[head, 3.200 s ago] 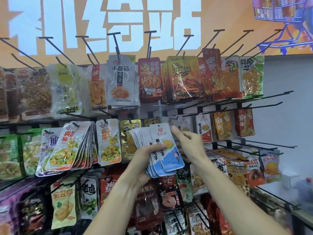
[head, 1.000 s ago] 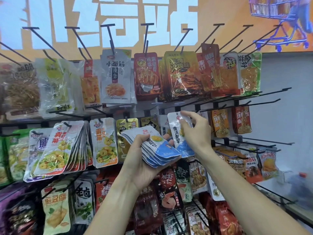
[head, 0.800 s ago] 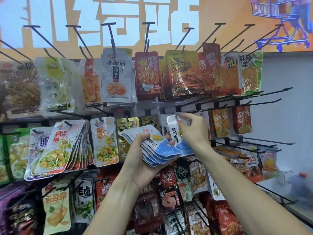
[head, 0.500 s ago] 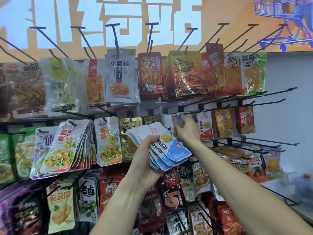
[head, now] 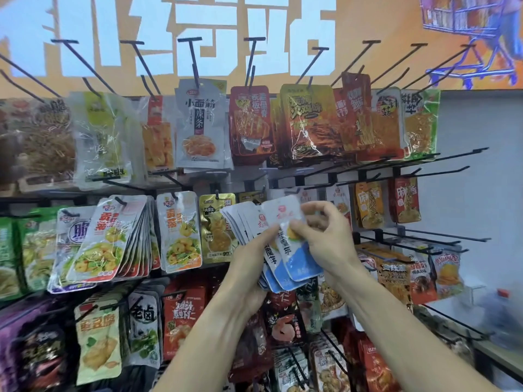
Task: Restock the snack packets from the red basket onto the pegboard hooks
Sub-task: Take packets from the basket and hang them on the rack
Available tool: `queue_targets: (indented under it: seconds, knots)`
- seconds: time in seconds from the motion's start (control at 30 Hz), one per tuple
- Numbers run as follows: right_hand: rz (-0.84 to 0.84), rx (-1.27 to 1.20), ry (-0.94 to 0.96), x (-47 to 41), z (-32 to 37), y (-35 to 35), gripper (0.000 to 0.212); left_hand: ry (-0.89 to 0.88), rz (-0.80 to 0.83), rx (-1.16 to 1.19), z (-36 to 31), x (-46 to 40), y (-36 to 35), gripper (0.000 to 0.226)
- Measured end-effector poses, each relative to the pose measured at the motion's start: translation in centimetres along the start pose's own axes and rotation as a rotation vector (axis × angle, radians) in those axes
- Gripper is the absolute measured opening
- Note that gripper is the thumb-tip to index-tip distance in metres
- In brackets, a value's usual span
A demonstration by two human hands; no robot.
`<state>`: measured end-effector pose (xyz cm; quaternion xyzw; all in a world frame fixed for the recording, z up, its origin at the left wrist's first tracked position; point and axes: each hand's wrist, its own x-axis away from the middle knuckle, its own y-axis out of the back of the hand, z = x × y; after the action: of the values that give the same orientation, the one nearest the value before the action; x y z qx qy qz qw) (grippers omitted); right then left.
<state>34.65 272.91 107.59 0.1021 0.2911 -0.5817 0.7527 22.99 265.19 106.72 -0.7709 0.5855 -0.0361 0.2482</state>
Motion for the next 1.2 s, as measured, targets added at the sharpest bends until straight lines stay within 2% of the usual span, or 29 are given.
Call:
queue_targets:
  seconds: [0.07,0.13,0.23,0.4,0.6,0.87,1.0,1.07,1.13,1.2]
  knots:
    - [-0.097,0.043,0.088,-0.9,-0.2,0.3,0.026,0.009,-0.034,-0.013,-0.1,0.0,0.1,0.031]
    - [-0.102,0.073,0.126,-2.0,-0.4,0.6,0.031,0.031,-0.057,0.026,-0.3,0.2,0.3,0.035]
    - [-0.085,0.1,0.091,-3.3,-0.6,0.8,0.036,0.062,-0.064,0.079,-0.8,0.6,0.4,0.033]
    - [-0.053,0.126,0.065,-4.1,-1.1,0.6,0.041,0.045,0.034,0.111,-1.1,0.7,0.5,0.038]
    - [-0.041,0.22,0.08,-5.1,-0.6,0.5,0.047,0.022,0.084,0.124,-1.4,1.3,0.0,0.025]
    - [-0.045,0.525,0.101,-7.4,-1.2,-0.5,0.047,0.053,0.077,0.121,-1.3,1.1,0.1,0.031]
    - [-0.01,0.63,-0.008,-8.0,-1.6,-1.8,0.052,0.046,0.062,0.101,-1.2,1.1,-0.1,0.028]
    - [-0.069,0.607,0.021,-6.7,-1.1,-1.5,0.044,0.038,0.025,0.088,-1.1,1.1,0.4,0.026]
    - [-0.083,0.439,0.047,-4.1,-0.6,-0.8,0.038,0.041,-0.031,0.084,-1.0,0.8,0.9,0.022]
    - [0.062,0.266,0.044,-1.0,0.1,0.0,0.047,0.049,-0.028,0.103,-0.9,0.6,1.1,0.022]
